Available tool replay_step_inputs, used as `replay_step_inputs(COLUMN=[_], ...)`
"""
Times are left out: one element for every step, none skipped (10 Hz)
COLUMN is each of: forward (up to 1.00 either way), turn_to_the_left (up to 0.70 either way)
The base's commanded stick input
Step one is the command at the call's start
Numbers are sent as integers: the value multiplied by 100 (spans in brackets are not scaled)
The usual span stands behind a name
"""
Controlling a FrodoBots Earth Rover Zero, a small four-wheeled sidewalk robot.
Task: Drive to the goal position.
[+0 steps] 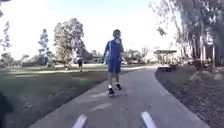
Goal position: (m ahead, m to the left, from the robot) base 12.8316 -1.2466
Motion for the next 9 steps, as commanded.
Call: replay_step_inputs(forward=[98,98,98,98,98,98,98,98,97], turn_to_the_left=[-9,-12,-39,-39,-39,-39,-39,-30,-2])
